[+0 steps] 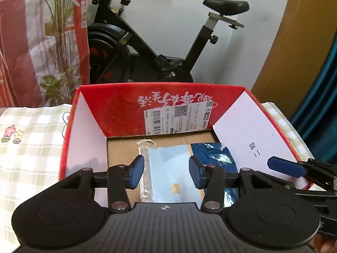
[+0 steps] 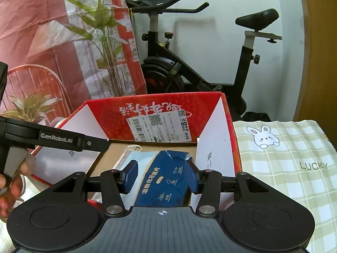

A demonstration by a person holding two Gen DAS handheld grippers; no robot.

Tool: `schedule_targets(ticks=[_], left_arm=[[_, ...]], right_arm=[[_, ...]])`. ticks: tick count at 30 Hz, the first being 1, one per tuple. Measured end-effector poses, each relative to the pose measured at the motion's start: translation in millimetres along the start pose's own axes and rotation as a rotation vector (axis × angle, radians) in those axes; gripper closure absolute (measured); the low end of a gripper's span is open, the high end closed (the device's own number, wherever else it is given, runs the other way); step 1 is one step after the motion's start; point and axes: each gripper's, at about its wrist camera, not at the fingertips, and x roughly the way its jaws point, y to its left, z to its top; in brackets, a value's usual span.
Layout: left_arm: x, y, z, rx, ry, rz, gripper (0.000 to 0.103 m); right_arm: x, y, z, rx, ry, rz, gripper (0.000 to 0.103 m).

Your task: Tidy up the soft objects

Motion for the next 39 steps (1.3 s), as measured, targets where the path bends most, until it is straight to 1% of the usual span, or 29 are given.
schedule_targets(ticks=[6, 11, 15, 21, 24, 30, 34, 39], left_arm=[[-28.4, -3.4, -6.2, 0.033, -0.028, 0.019, 0.045], [-59.5, -2.7, -19.4, 0.013, -0.06, 0.012, 0.045], [-81.8, -4.7, -39.1, 0.007, -0.073, 0.007, 0.045], [-106.9, -7.4, -76.1, 0.007, -0.078, 0.0, 0.045], [-116.3, -8.7, -97.6, -0.001, -0.057, 0.002, 0.045], [-129.7, -4.9, -138.2, -0.046, -0.027, -0.007, 0.045], [-129.2, -0.3, -161.1, -0.099, -0.006, -0.015, 0.045], [-123.6, -5.1, -181.2, -0.118, 0.023, -0.032, 0.046]], right_arm=[[-22.6, 5.7, -3.0, -0.019, -0.04, 0.0, 0.055], [-50.7, 10.0, -11.7, -0.015, -0.081, 0.013, 0.054], [-71.2, 13.3, -23.6, -0.001, -0.098, 0.027, 0.053], [-94.2, 25.9, -50.1, -0.006, -0.088, 0.055, 0.053], [-104.3, 32.4, -65.8, -0.012, -0.071, 0.075, 0.052], [-119.4, 32.9, -97.1, 0.014, 0.005, 0.096, 0.051], [-124.7, 32.2, -118.5, 0.032, 0.061, 0.103, 0.051], [-120.4, 33.1, -136.1, 0.034, 0.115, 0.093, 0.051]])
